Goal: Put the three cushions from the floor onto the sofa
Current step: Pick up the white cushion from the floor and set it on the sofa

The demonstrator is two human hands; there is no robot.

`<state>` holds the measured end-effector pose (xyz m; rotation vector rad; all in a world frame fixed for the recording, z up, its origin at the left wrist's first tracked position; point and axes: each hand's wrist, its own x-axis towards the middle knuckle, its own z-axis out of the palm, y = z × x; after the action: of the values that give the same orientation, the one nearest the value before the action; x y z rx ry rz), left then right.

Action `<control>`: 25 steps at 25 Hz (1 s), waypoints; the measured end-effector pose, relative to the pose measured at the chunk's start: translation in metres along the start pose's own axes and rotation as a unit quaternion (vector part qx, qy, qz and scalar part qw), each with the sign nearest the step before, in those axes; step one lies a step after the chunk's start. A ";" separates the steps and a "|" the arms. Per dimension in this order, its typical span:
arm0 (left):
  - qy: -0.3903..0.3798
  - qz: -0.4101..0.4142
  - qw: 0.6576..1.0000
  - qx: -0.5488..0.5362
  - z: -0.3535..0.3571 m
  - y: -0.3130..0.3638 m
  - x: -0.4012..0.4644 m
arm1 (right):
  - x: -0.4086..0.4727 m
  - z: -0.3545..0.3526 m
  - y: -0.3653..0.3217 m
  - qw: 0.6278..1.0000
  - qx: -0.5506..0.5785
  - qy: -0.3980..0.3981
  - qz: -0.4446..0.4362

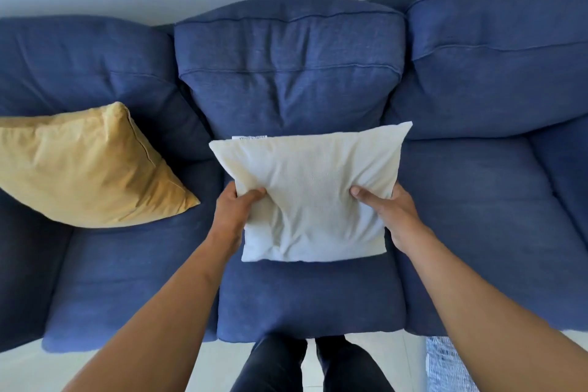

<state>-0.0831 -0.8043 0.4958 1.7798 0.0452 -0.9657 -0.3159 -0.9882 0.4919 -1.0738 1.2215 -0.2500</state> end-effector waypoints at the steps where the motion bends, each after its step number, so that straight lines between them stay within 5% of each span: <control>1: 0.010 0.005 1.000 -0.008 0.002 0.007 0.010 | 0.013 0.004 -0.007 1.000 -0.009 -0.001 -0.007; 8: 0.034 0.038 0.998 -0.026 0.011 0.041 0.104 | 0.106 0.038 -0.034 0.998 -0.007 0.033 -0.047; 14: 0.026 -0.020 0.998 0.044 0.010 0.031 0.151 | 0.144 0.053 -0.029 0.998 -0.047 0.013 0.028; 20: 0.058 0.003 0.997 -0.051 -0.006 0.076 0.170 | 0.164 0.040 -0.078 0.995 0.012 0.095 -0.041; 25: 0.098 0.058 0.990 0.079 -0.002 0.082 0.167 | 0.177 0.047 -0.096 0.966 -0.149 0.190 -0.098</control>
<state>0.0678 -0.9053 0.4557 1.9959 -0.0102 -0.7252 -0.1725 -1.1322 0.4513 -1.4579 1.5286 -0.4500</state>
